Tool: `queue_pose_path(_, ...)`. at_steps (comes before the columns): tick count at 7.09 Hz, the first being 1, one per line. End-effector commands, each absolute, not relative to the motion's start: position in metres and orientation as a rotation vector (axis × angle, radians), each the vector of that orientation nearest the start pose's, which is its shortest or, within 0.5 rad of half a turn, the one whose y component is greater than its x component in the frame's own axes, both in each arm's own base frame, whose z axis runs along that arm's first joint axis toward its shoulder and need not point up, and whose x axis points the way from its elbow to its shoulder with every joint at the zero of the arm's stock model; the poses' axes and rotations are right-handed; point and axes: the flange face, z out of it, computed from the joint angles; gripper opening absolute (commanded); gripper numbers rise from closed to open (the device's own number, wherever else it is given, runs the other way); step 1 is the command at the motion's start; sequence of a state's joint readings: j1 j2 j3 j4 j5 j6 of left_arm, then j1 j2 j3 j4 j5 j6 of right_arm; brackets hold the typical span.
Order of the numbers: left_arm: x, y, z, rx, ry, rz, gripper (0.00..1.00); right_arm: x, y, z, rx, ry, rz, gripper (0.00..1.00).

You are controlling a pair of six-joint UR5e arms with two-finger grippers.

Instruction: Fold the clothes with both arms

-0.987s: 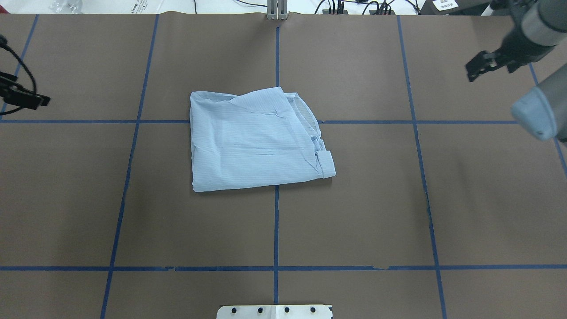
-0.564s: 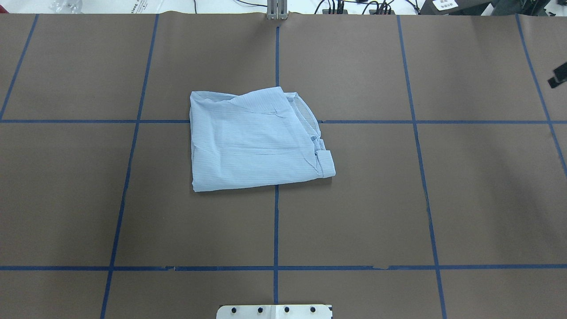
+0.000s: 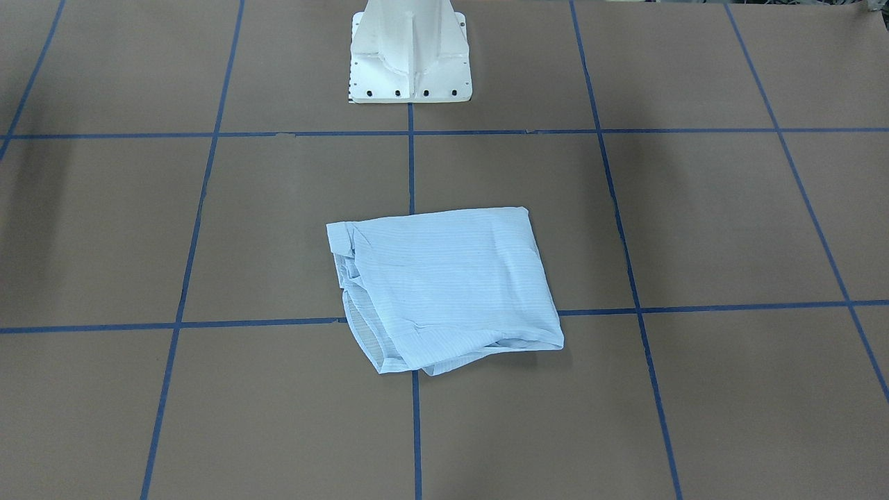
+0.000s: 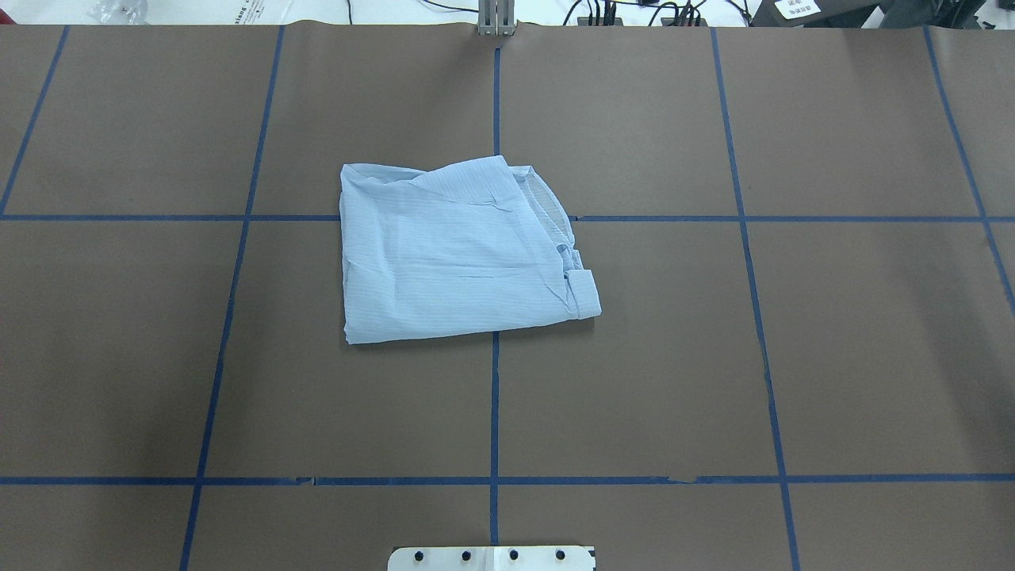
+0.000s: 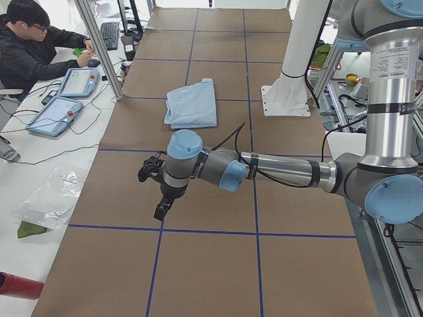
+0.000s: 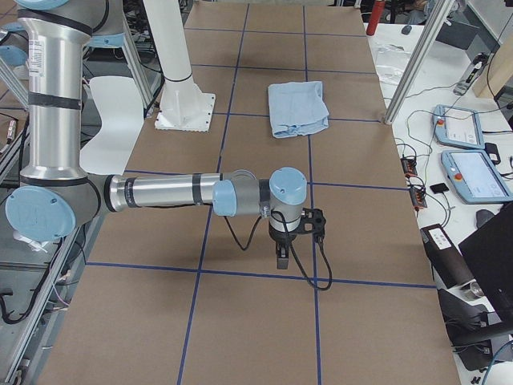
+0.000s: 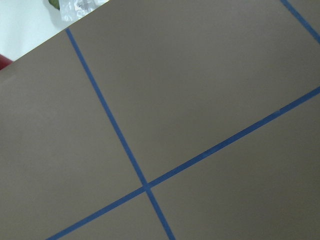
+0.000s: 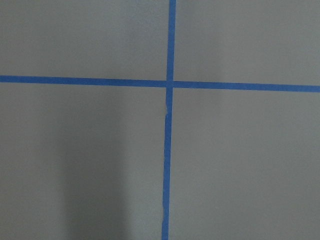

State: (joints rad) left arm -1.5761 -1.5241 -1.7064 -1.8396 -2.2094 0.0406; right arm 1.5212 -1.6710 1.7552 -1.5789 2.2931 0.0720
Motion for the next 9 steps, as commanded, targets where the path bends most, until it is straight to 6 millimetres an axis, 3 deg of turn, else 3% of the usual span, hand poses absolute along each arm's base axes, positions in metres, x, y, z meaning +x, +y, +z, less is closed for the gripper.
queue_pose_path(1, -0.079, -0.492, 0.616, 0.233, 0.754, -0.039, 1.0, 0.046, -0.456, 0.623, 0.028, -0.727, -0.002, 1.0)
queue_pose_path(2, -0.072, -0.477, 0.623, 0.195, 0.863, -0.037, 1.0, 0.046, -0.457, 0.62, 0.033, -0.728, -0.005, 1.0)
queue_pose_path(4, -0.067, -0.471, 0.643, 0.149, 0.885, -0.044, 1.0, 0.045, -0.459, 0.618, 0.035, -0.732, -0.007, 1.0)
queue_pose_path(5, -0.062, -0.454, 0.653, 0.126, 0.884, -0.041, 1.0, 0.046, -0.453, 0.624, 0.026, -0.729, -0.007, 1.0)
queue_pose_path(6, -0.062, -0.438, 0.654, 0.129, 0.886, -0.038, 1.0, 0.045, -0.452, 0.624, 0.028, -0.734, -0.014, 1.0)
queue_pose_path(7, -0.062, -0.441, 0.643, 0.163, 0.885, -0.022, 1.0, 0.046, -0.451, 0.626, 0.023, -0.725, -0.013, 1.0)
queue_pose_path(9, -0.064, -0.442, 0.644, 0.21, 0.847, -0.007, 1.0, 0.046, -0.448, 0.628, 0.022, -0.724, -0.014, 1.0)
